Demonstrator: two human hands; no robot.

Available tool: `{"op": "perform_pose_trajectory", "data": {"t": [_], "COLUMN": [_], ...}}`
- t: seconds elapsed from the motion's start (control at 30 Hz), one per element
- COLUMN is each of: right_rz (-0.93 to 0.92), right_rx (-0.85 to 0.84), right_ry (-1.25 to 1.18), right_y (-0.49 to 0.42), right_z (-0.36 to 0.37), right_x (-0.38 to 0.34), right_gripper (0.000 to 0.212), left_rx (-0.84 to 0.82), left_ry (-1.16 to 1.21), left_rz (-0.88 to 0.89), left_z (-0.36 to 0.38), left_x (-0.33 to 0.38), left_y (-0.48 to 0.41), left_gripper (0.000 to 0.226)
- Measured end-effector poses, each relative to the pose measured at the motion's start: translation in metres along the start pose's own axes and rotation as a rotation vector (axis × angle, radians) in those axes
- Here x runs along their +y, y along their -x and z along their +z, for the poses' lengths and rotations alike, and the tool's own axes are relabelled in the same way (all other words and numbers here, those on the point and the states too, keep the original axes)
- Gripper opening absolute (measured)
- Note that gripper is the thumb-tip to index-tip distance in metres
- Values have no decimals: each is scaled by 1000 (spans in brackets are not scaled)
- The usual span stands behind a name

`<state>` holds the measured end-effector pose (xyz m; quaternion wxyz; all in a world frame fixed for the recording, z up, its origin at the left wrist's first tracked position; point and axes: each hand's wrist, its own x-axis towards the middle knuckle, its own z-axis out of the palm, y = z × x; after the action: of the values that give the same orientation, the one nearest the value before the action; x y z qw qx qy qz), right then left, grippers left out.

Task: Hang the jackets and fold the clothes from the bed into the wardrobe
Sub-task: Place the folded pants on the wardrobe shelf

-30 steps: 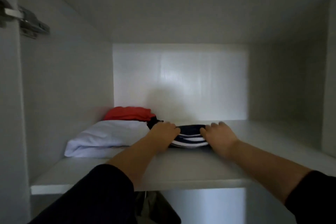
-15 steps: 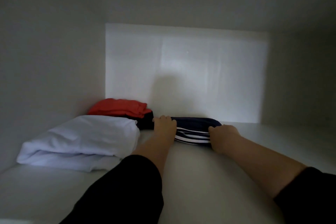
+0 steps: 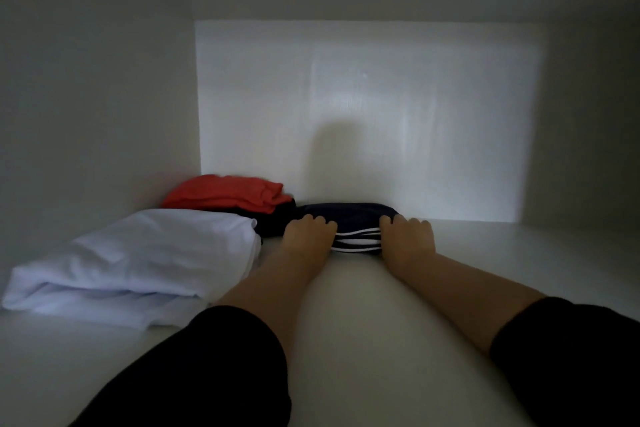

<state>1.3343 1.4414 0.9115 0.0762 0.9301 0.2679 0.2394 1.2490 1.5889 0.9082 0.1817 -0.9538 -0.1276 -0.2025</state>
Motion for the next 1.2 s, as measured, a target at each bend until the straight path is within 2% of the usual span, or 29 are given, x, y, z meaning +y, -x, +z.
{"op": "perform_pose_trajectory", "data": {"t": [0.17, 0.3, 0.47, 0.63, 0.77, 0.87, 0.97, 1.07, 1.2], "right_rz": [-55, -80, -67, -84, -28, 17, -24, -40, 60], "right_rx": [68, 55, -39, -59, -54, 8, 235, 388, 379], "right_ry": [3, 7, -34, -24, -14, -85, -165, -149, -185], "right_y": [-1, -3, 7, 46, 88, 130, 182, 240, 324], "right_z": [5, 5, 4, -17, -39, -58, -76, -96, -123], "right_x": [-1, 3, 3, 10, 17, 18, 17, 15, 4], "right_gripper": [40, 51, 71, 65, 63, 50, 38, 44, 58], "left_rx": [-39, -56, -145, -206, -293, -152, 113, 333, 435], "left_ry": [-35, -20, 127, 246, 192, 119, 104, 138, 150], "left_rz": [-24, -2, 21, 35, 110, 151, 131, 129, 231], "left_z": [-6, -3, 2, -23, -51, -76, -98, -116, -138], "left_x": [-2, -5, -11, -3, 18, 26, 29, 35, 51], "left_y": [-1, 1, 10, 41, 78, 114, 155, 204, 272], "left_gripper": [36, 34, 59, 62, 67, 65, 63, 63, 68]}}
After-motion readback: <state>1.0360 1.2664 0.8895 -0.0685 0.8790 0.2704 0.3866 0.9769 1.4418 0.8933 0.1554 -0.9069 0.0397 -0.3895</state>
